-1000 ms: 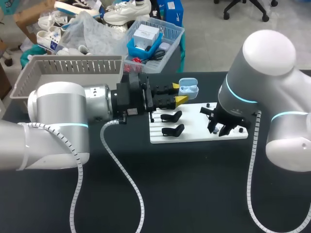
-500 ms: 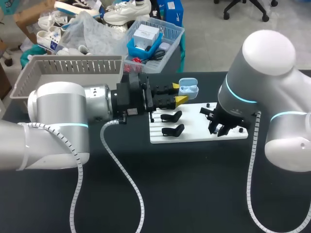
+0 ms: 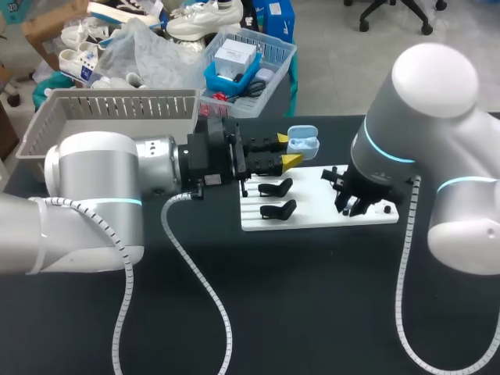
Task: Pick up each earbud case from the left stands, insert the matching earbuds, close the lid, and place the case in the box.
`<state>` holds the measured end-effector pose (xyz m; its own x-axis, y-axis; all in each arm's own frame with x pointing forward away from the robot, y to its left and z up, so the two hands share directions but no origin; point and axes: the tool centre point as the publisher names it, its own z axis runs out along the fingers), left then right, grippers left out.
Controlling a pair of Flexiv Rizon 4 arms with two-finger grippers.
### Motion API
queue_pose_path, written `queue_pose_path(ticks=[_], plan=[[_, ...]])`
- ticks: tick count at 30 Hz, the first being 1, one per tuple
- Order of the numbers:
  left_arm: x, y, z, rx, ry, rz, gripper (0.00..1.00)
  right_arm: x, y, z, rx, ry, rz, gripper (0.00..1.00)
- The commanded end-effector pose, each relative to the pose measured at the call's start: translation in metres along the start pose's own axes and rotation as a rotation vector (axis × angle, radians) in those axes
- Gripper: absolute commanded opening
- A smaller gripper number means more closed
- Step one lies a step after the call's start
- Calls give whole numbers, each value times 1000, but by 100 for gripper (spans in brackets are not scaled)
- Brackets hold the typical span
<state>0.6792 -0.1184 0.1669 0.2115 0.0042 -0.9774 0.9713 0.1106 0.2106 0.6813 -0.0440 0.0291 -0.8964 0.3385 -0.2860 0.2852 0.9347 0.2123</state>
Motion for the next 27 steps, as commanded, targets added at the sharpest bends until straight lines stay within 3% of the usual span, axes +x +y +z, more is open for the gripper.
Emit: queue_pose_path(ticks=[1,16,21,27], plan=[[0,0,1,-2,3,0,0,7,-5,-11,-2,-16,0,0],[0,0,1,-2,3,0,0,43,-18,-45,-13,-5,-108,0],[0,0,1,-2,3,0,0,61,-28,-58,-13,14,-181,0],[0,0,1,-2,3,0,0,82,-34,-85,46,8,-334,0]])
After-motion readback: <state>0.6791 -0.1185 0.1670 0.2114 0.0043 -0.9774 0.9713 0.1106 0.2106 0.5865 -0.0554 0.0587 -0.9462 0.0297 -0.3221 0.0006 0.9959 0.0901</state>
